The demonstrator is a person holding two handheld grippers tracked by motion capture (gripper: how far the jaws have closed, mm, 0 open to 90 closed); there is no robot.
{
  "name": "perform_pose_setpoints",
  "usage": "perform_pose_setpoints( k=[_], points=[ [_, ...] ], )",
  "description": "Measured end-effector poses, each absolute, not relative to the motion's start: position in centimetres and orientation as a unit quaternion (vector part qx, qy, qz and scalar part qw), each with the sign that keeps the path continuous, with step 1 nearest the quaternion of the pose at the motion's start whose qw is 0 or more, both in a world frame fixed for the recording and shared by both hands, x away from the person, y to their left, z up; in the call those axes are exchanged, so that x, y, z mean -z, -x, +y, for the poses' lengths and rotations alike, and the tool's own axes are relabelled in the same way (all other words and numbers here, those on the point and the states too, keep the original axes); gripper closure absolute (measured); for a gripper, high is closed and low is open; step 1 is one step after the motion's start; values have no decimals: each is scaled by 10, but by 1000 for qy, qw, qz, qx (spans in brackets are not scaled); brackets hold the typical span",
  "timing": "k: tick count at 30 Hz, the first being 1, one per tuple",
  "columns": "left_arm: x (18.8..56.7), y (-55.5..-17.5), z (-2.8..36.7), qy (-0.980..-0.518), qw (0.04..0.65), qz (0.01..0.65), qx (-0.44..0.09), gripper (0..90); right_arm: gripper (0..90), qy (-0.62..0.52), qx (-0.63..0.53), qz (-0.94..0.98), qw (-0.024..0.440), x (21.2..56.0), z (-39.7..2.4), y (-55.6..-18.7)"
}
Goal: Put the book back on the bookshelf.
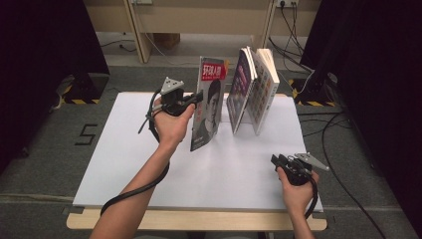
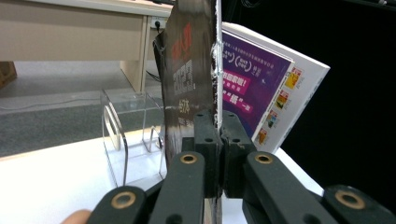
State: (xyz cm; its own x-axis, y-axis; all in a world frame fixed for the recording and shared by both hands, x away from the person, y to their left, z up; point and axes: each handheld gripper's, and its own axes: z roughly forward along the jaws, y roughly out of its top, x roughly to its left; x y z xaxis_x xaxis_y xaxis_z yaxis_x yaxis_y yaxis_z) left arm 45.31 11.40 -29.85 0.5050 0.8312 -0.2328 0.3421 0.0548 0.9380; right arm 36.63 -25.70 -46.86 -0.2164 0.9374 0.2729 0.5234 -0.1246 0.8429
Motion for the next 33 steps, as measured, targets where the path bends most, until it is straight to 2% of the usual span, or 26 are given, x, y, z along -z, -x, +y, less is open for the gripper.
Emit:
perform_pose_setpoints(
  k=[33],
  points=[
    [293, -474, 118, -634, 577, 460, -231, 873, 641, -590, -464, 625, 216, 472, -254, -367]
  ],
)
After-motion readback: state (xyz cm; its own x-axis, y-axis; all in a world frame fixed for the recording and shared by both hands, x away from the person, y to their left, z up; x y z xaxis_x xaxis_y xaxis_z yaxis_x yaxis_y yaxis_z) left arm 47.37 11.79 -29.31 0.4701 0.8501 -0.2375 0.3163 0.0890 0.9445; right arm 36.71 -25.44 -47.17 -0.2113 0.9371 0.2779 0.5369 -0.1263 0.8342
